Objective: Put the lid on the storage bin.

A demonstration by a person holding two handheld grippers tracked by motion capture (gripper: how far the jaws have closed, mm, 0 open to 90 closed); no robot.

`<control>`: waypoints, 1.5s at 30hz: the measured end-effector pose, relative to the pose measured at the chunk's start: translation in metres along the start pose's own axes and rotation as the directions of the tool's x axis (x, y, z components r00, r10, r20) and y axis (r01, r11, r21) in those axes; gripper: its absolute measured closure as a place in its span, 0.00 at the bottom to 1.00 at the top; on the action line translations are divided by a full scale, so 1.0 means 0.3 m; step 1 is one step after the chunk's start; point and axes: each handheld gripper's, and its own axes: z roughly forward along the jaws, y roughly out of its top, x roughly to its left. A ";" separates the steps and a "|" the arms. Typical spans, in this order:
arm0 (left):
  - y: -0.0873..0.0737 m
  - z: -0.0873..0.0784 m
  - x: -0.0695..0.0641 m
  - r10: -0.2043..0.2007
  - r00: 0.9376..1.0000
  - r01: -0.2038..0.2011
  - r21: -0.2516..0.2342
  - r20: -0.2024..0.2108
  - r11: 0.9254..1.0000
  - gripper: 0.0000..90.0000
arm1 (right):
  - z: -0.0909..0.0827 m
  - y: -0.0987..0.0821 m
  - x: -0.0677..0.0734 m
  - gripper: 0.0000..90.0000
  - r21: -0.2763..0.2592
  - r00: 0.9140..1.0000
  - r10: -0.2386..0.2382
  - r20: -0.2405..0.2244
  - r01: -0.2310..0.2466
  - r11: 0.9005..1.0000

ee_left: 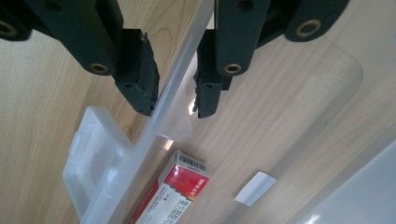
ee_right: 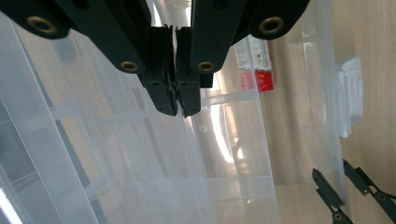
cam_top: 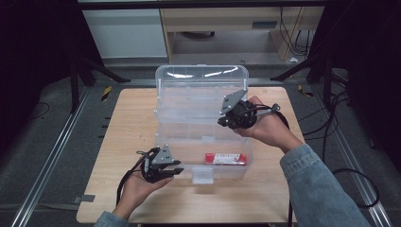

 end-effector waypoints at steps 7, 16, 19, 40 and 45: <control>0.004 0.007 -0.005 0.003 1.000 -0.003 -0.006 0.005 1.000 0.77 | -0.009 -0.019 0.035 0.97 -0.014 1.000 0.001 -0.001 -0.001 1.000; 0.005 0.008 -0.006 0.007 1.000 -0.007 -0.006 0.004 1.000 0.77 | -0.012 -0.033 0.055 0.96 -0.028 1.000 0.008 -0.008 -0.009 1.000; 0.005 0.008 -0.006 0.009 1.000 -0.009 -0.006 0.004 1.000 0.77 | -0.013 -0.036 0.062 0.96 -0.031 1.000 0.008 -0.010 -0.009 0.999; -0.001 0.009 -0.003 -0.002 1.000 0.002 -0.017 0.013 1.000 0.76 | -0.012 -0.065 0.107 0.94 -0.048 0.998 0.057 -0.039 -0.059 0.997; -0.005 0.010 -0.001 -0.008 1.000 0.009 -0.024 0.018 1.000 0.75 | -0.007 -0.083 0.114 0.92 -0.068 0.995 0.084 -0.057 -0.088 0.994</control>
